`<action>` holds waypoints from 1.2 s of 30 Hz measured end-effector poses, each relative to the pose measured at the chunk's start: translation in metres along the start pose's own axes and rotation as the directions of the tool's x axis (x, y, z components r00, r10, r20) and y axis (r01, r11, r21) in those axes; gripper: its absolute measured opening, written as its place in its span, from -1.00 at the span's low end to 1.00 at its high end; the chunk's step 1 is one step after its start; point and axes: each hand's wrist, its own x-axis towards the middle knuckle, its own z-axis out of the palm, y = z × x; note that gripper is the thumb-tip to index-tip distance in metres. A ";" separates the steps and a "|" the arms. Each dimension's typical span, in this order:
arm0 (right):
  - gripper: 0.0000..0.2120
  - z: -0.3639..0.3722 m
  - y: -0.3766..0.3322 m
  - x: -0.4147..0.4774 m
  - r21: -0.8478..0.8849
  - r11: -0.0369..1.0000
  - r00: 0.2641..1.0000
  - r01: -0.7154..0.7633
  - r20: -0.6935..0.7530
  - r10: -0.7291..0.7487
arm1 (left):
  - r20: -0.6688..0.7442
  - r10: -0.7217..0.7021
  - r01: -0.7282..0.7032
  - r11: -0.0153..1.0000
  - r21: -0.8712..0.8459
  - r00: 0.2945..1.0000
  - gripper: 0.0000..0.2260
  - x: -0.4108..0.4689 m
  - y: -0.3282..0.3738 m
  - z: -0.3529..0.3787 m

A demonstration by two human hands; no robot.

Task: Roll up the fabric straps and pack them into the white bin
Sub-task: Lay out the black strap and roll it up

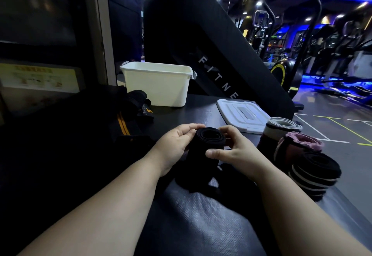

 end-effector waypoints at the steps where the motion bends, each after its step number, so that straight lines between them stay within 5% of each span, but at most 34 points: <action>1: -0.50 0.000 0.000 0.000 -0.020 1.000 1.000 -0.002 -0.007 0.002 | 0.027 -0.021 0.021 1.000 -0.020 0.999 -0.75 -0.001 0.000 -0.001; 7: -0.42 -0.009 0.003 -0.003 0.142 0.989 0.991 -0.033 0.132 0.014 | 0.165 -0.057 0.074 0.992 -0.103 0.985 -0.70 -0.006 0.002 -0.002; 16: -0.47 -0.002 0.006 -0.003 -0.018 1.000 0.999 0.000 0.049 0.001 | 0.168 -0.112 0.132 0.985 -0.115 0.979 -0.70 -0.008 -0.001 0.001; 24: -0.57 0.007 -0.006 -0.005 0.476 0.868 0.990 -0.140 0.058 0.128 | 0.016 0.041 -0.040 0.998 -0.057 0.999 -0.76 -0.004 -0.001 -0.004; 28: -0.39 0.006 -0.009 -0.006 0.602 0.786 0.990 -0.140 0.083 0.113 | 0.030 0.055 -0.052 0.995 -0.080 0.998 -0.73 -0.002 -0.001 -0.006; 31: -0.45 0.007 -0.008 -0.007 0.509 0.848 0.986 -0.146 0.144 0.083 | 0.020 0.102 -0.101 0.994 -0.046 0.995 -0.62 -0.003 0.000 -0.005; 34: -0.43 0.005 -0.003 -0.007 0.124 0.990 0.989 -0.065 0.140 0.047 | -0.065 0.175 -0.171 0.983 0.067 0.982 -0.47 -0.003 0.001 -0.006; 36: -0.33 0.005 -0.002 -0.007 -0.110 0.994 0.992 -0.010 0.121 0.023 | -0.111 0.198 -0.177 0.968 0.176 0.974 -0.41 -0.003 0.000 -0.007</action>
